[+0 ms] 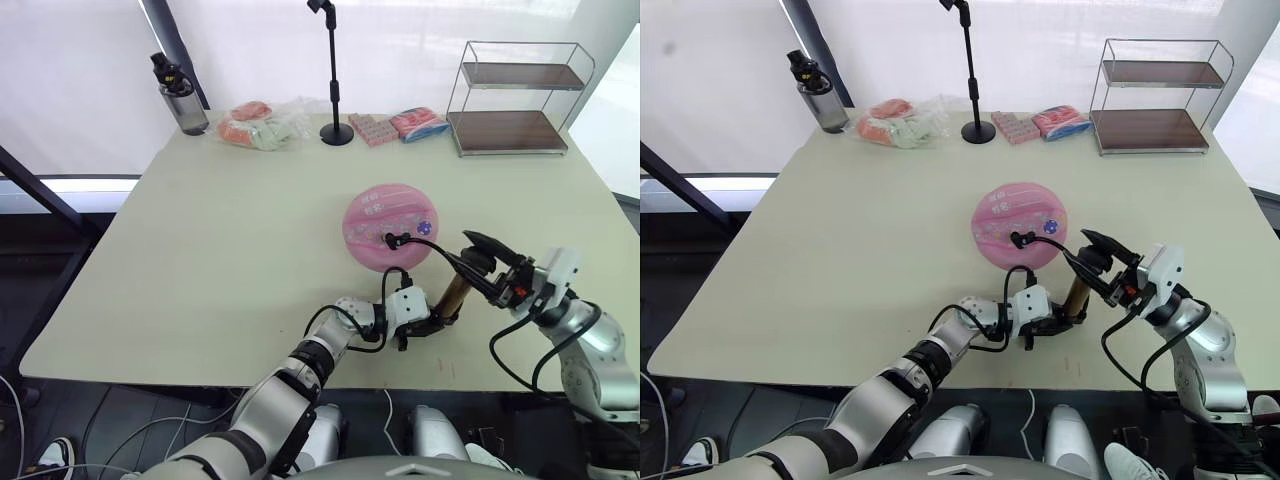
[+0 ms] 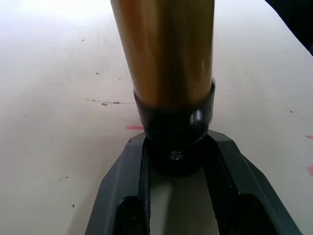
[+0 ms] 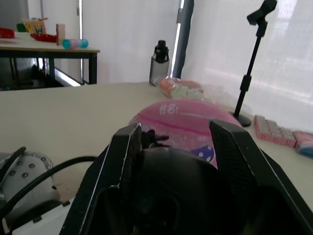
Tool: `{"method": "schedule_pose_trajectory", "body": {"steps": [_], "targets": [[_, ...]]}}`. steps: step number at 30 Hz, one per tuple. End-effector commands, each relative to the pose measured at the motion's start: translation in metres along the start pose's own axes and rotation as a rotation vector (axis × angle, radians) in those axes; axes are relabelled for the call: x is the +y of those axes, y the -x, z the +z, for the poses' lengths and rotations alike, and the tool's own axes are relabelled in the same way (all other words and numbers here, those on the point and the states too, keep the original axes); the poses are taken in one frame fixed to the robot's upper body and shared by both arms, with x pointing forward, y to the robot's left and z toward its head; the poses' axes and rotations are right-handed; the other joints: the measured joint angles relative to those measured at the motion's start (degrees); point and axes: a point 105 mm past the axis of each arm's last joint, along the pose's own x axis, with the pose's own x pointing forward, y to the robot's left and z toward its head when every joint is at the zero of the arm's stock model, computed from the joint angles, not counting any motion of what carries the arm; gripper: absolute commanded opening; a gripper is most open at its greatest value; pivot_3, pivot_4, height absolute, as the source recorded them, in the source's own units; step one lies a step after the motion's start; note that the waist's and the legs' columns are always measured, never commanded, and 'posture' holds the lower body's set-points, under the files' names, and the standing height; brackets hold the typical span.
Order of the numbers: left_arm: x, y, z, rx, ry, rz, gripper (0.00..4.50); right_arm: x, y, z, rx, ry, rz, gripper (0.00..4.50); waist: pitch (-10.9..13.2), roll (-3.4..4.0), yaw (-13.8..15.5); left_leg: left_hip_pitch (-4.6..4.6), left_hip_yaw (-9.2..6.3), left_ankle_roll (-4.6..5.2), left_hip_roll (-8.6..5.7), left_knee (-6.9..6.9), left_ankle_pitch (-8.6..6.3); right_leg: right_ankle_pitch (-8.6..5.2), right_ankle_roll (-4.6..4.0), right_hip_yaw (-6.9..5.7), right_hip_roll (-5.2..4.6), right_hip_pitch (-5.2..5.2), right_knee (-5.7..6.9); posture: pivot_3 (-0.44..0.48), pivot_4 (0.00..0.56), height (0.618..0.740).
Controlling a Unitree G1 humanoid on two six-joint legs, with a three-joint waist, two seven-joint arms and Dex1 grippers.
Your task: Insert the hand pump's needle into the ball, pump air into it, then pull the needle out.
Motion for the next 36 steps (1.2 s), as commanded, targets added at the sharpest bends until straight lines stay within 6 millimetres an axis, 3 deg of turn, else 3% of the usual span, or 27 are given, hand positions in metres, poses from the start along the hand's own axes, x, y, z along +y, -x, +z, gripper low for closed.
{"method": "schedule_pose_trajectory", "body": {"steps": [1, 6, 11, 22, 29, 36], "targets": [[-0.029, 0.008, -0.047, 0.171, 0.088, -0.082, 1.09, 0.015, 0.006, -0.037, 0.144, -0.123, 0.016, 1.91, -0.1, -0.08, 0.0, 0.01, -0.01, 0.0, 0.0, 0.0, 0.0, 0.0, 0.0, -0.01, 0.0, 0.0, 0.0, 0.0, 0.15, 0.736], [-0.029, 0.008, -0.047, 0.17, 0.089, -0.081, 1.09, 0.01, 0.004, -0.02, 0.131, -0.134, 0.019, 1.91, -0.1, -0.07, 0.0, 0.0, -0.01, 0.0, 0.01, 0.0, 0.0, 0.0, 0.0, -0.01, 0.0, 0.01, 0.0, 0.0, 0.15, 0.736], [-0.029, 0.009, -0.048, 0.171, 0.089, -0.08, 1.09, -0.006, -0.002, 0.032, 0.028, -0.041, 0.021, 1.91, 0.1, 0.04, 0.1, -0.03, -0.01, 0.0, 0.01, 0.0, 0.0, 0.0, 0.0, -0.01, -0.01, 0.0, -0.01, 0.0, 0.15, 0.736], [-0.028, 0.009, -0.048, 0.173, 0.083, -0.087, 1.09, -0.021, 0.0, 0.107, -0.036, 0.032, 0.06, 1.91, 0.6, 0.09, 0.3, -0.27, -0.01, 0.0, -0.07, 0.04, 0.0, 0.01, 0.01, -0.04, -0.15, -0.07, -0.1, 0.0, 0.15, 0.736], [-0.029, 0.008, -0.047, 0.174, 0.077, -0.095, 1.09, -0.025, -0.004, 0.137, -0.067, 0.019, 0.068, 1.91, 0.7, 0.11, 0.3, -0.32, 0.0, 0.01, -0.06, 0.07, 0.0, 0.01, 0.01, -0.08, -0.17, -0.07, -0.1, 0.0, 0.15, 0.736], [-0.03, 0.008, -0.048, 0.173, 0.083, -0.091, 1.09, -0.022, -0.003, 0.155, -0.106, -0.036, 0.099, 1.91, 0.7, 0.13, 0.3, -0.36, -0.01, 0.01, -0.06, 0.07, 0.0, 0.02, -0.01, -0.09, -0.19, -0.09, -0.12, 0.0, 0.15, 0.736]]}}
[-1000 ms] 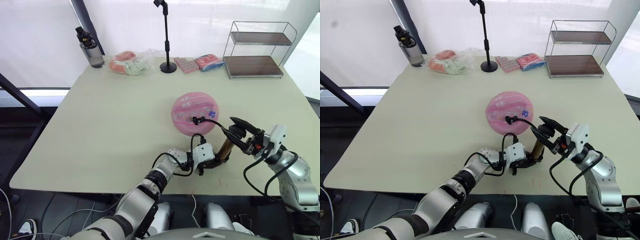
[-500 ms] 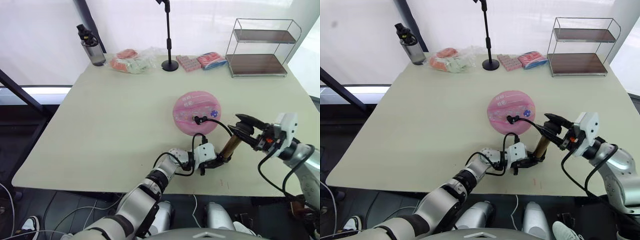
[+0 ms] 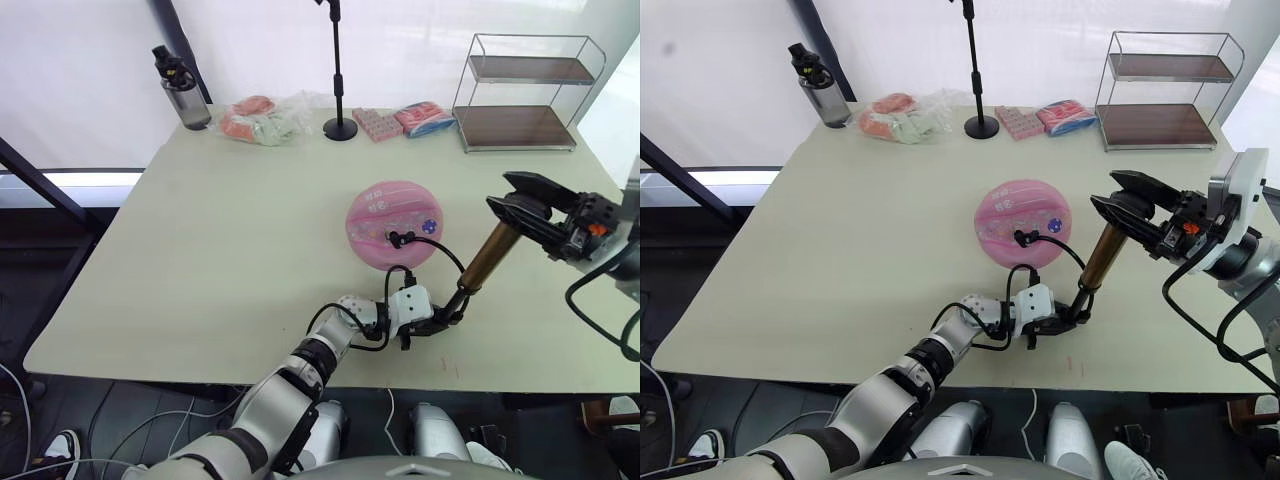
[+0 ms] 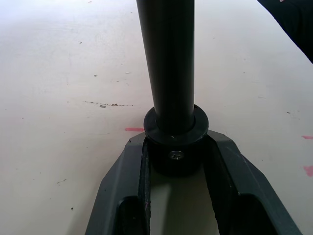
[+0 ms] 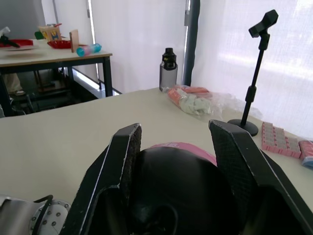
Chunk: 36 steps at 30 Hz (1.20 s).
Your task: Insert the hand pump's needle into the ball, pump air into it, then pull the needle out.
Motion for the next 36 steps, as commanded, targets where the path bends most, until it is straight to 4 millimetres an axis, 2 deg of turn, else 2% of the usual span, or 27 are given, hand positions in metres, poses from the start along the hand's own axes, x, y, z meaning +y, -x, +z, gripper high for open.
{"method": "schedule_pose_trajectory", "body": {"steps": [1, 4, 12, 18, 22, 36], "targets": [[-0.031, 0.012, -0.054, 0.19, 0.106, -0.073, 1.09, 0.013, -0.001, 0.031, -0.111, 0.019, 0.062, 1.91, 0.0, 0.0, 0.0, 0.0, 0.0, 0.0, 0.0, 0.0, 0.0, 0.0, 0.0, 0.0, 0.0, 0.0, 0.0, 0.0, 0.15, 0.736], [-0.03, 0.012, -0.053, 0.19, 0.103, -0.072, 1.09, 0.015, -0.003, 0.025, -0.1, -0.015, 0.073, 1.91, 0.0, 0.0, 0.0, -0.01, 0.0, 0.01, 0.0, 0.0, 0.0, 0.0, 0.0, 0.0, 0.0, 0.0, -0.01, 0.0, 0.15, 0.736], [-0.03, 0.012, -0.054, 0.191, 0.106, -0.067, 1.09, 0.02, 0.001, -0.017, -0.005, -0.09, 0.081, 1.91, 0.0, 0.0, -0.1, 0.08, 0.0, 0.01, 0.0, -0.01, 0.0, -0.01, 0.02, -0.01, 0.01, 0.02, -0.03, 0.0, 0.15, 0.736], [-0.03, 0.012, -0.054, 0.19, 0.108, -0.064, 1.09, 0.027, 0.005, -0.048, 0.028, -0.187, 0.074, 1.91, -0.3, -0.27, -0.2, 0.22, 0.0, 0.0, 0.06, -0.07, -0.01, -0.02, 0.03, -0.01, 0.08, 0.08, -0.02, 0.0, 0.15, 0.736], [-0.029, 0.013, -0.054, 0.191, 0.109, -0.063, 1.09, 0.032, 0.005, -0.06, 0.037, -0.23, 0.078, 1.91, -0.5, -0.4, -0.2, 0.26, 0.01, 0.0, 0.07, -0.12, -0.01, -0.02, 0.03, 0.01, 0.09, 0.08, -0.02, 0.0, 0.15, 0.736], [-0.029, 0.012, -0.054, 0.189, 0.111, -0.061, 1.09, 0.044, 0.014, -0.138, 0.193, -0.345, 0.033, 1.91, -0.7, -0.44, -0.2, 0.32, 0.0, 0.0, 0.08, -0.2, -0.01, -0.02, 0.02, 0.02, 0.12, 0.09, -0.04, 0.0, 0.15, 0.736]]}}
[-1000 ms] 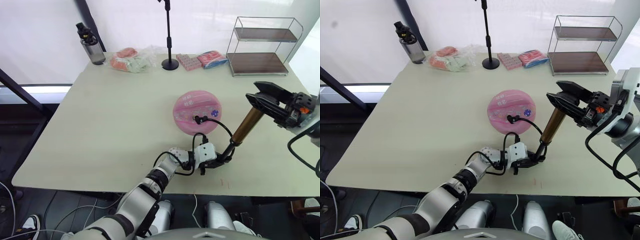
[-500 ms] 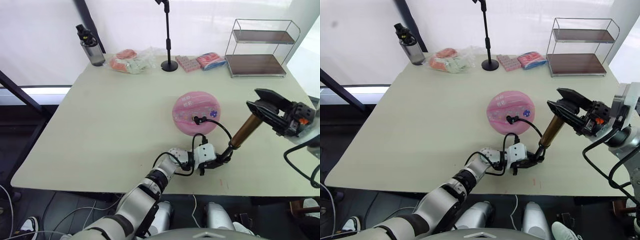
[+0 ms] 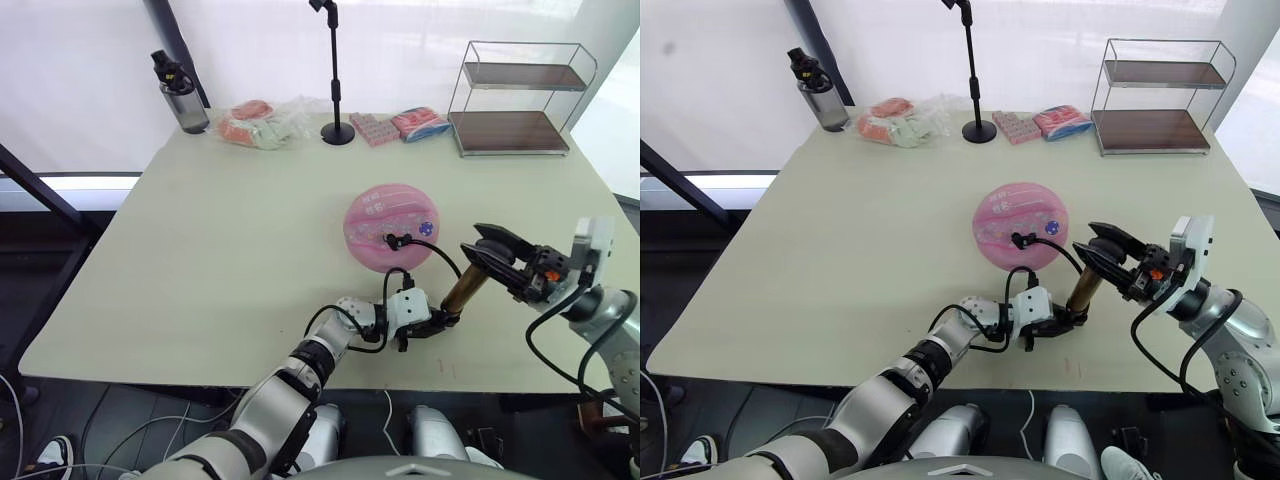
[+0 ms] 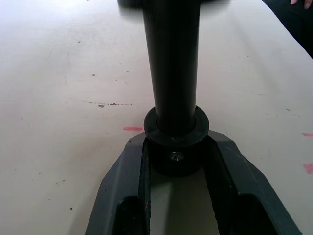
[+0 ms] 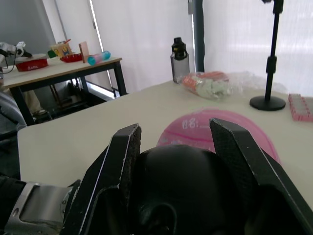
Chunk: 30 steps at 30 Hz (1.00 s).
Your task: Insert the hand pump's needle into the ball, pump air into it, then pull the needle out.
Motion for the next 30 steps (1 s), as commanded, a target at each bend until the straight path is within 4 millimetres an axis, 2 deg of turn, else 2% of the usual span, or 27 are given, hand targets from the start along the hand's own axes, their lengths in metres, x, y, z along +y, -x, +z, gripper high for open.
{"method": "schedule_pose_trajectory", "body": {"steps": [1, 6, 11, 16, 21, 30], "targets": [[-0.028, 0.009, -0.048, 0.168, 0.109, -0.063, 1.09, 0.01, 0.003, -0.051, 0.138, -0.125, 0.017, 1.91, 0.0, 0.0, 0.0, 0.0, -0.01, 0.0, 0.0, -0.01, 0.0, 0.0, 0.0, -0.01, 0.01, 0.0, 0.0, 0.0, 0.15, 0.736], [-0.028, 0.009, -0.048, 0.166, 0.112, -0.063, 1.09, 0.009, 0.008, -0.073, 0.196, -0.116, 0.0, 1.91, -0.1, 0.03, 0.0, 0.02, 0.01, 0.0, 0.0, -0.01, 0.0, 0.0, 0.0, 0.01, 0.0, 0.01, 0.0, 0.0, 0.15, 0.736], [-0.028, 0.008, -0.047, 0.166, 0.111, -0.064, 1.09, 0.006, 0.007, -0.064, 0.166, -0.09, -0.01, 1.91, -0.2, -0.03, 0.0, 0.04, -0.01, 0.0, 0.0, -0.01, 0.0, 0.0, 0.01, 0.0, 0.02, 0.02, 0.0, 0.0, 0.15, 0.736], [-0.028, 0.008, -0.047, 0.165, 0.111, -0.063, 1.09, 0.002, 0.004, -0.031, 0.1, -0.002, 0.009, 1.91, -0.1, -0.01, 0.0, 0.02, -0.01, -0.01, 0.0, -0.01, 0.0, 0.0, 0.01, 0.0, 0.01, 0.02, 0.0, 0.0, 0.15, 0.736], [-0.027, 0.008, -0.047, 0.165, 0.111, -0.065, 1.09, 0.002, 0.006, 0.019, 0.017, 0.083, 0.032, 1.91, 0.1, 0.24, 0.2, -0.06, 0.0, 0.0, -0.03, 0.0, 0.0, 0.0, 0.01, 0.0, -0.04, 0.0, -0.01, 0.0, 0.15, 0.736], [-0.028, 0.008, -0.047, 0.166, 0.111, -0.071, 1.09, 0.009, 0.008, 0.088, -0.107, 0.15, 0.073, 1.91, 0.5, 0.3, 0.5, -0.21, 0.01, 0.0, -0.05, 0.01, 0.0, 0.01, 0.01, -0.01, -0.1, -0.07, -0.12, 0.0, 0.15, 0.736]]}}
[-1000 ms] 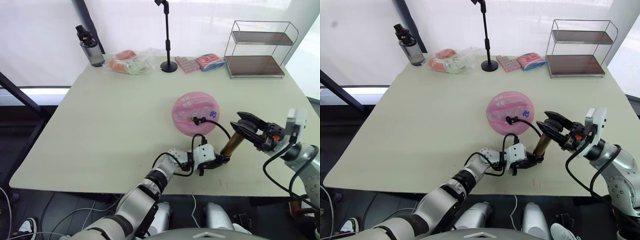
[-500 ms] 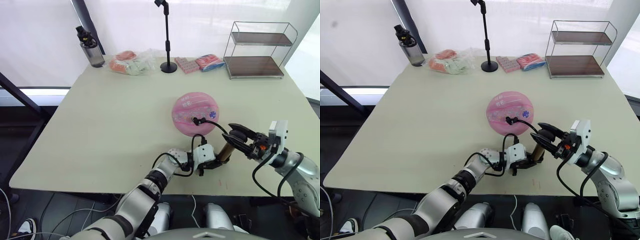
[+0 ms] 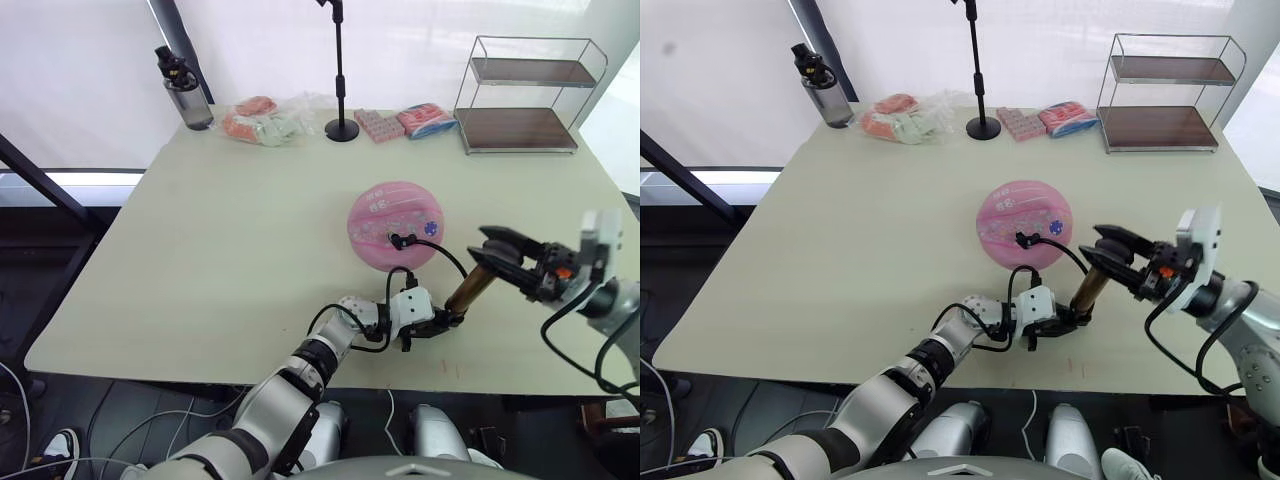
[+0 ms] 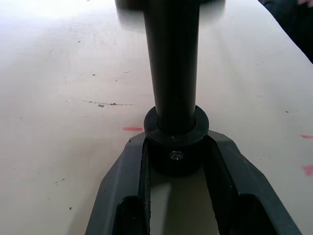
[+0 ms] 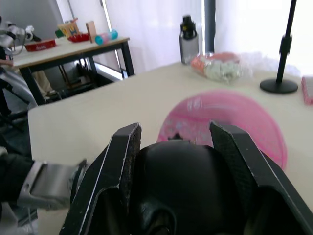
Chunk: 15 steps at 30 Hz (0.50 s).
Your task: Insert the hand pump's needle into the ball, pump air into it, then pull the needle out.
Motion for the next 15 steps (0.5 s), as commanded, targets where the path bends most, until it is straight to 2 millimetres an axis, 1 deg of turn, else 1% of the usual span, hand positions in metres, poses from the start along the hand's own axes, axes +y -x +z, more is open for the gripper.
{"method": "schedule_pose_trajectory", "body": {"steps": [1, 4, 9, 13, 15], "targets": [[-0.028, 0.012, -0.052, 0.178, 0.113, -0.062, 1.09, 0.008, 0.001, 0.046, -0.091, 0.103, 0.039, 1.91, 0.1, 0.03, 0.0, 0.0, 0.01, 0.0, 0.0, 0.0, 0.0, 0.0, 0.0, 0.0, 0.0, 0.0, 0.0, 0.0, 0.15, 0.736], [-0.029, 0.012, -0.052, 0.179, 0.116, -0.061, 1.09, 0.007, 0.003, 0.065, -0.105, 0.14, 0.034, 1.91, 0.1, 0.04, 0.0, 0.0, 0.01, 0.0, 0.0, 0.01, 0.0, 0.0, 0.0, -0.01, 0.0, 0.0, -0.01, 0.0, 0.15, 0.736], [-0.029, 0.011, -0.053, 0.18, 0.114, -0.062, 1.09, 0.007, 0.005, 0.089, -0.116, 0.198, 0.039, 1.91, 0.2, 0.05, 0.1, -0.04, 0.04, 0.01, 0.0, 0.01, 0.0, 0.0, 0.0, -0.01, -0.02, 0.01, -0.03, 0.0, 0.15, 0.736], [-0.029, 0.011, -0.053, 0.181, 0.112, -0.063, 1.09, 0.007, 0.004, 0.101, -0.132, 0.216, 0.043, 1.91, 0.3, -0.01, 0.2, -0.11, 0.02, 0.01, 0.0, 0.02, 0.0, 0.0, 0.0, -0.04, -0.02, -0.02, -0.04, 0.0, 0.15, 0.736], [-0.03, 0.011, -0.053, 0.18, 0.112, -0.063, 1.09, 0.008, 0.003, 0.103, -0.137, 0.214, 0.046, 1.91, 0.4, 0.01, 0.2, -0.13, 0.04, 0.01, 0.0, 0.03, 0.01, 0.02, -0.01, -0.03, -0.04, -0.02, -0.05, 0.0, 0.15, 0.736]]}}
